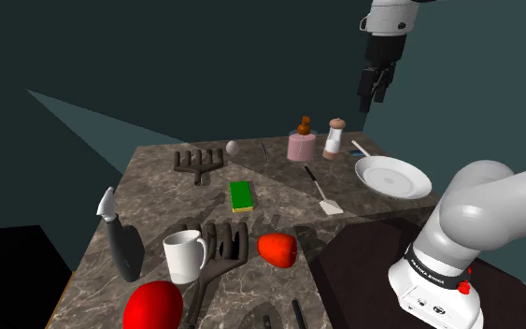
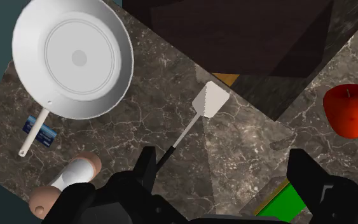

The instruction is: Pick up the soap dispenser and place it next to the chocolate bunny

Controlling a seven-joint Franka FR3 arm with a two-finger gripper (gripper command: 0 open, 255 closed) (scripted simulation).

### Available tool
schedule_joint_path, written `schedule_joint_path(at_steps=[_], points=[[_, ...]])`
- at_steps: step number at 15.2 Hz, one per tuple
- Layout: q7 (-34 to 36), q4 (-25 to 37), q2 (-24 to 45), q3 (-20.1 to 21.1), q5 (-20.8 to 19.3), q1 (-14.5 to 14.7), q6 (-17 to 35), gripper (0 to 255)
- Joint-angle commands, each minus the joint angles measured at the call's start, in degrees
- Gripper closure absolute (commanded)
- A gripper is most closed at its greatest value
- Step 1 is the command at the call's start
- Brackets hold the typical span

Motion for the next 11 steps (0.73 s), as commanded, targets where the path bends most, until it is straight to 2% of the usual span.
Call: schedule_joint_path(at_steps=[1,11], points=[[0.0,0.0,0.0,0.0,0.0,0.0,0.0,0],[-3.5,3.9,17.7,-5.5,-2.1,-1.3,15.1,0]])
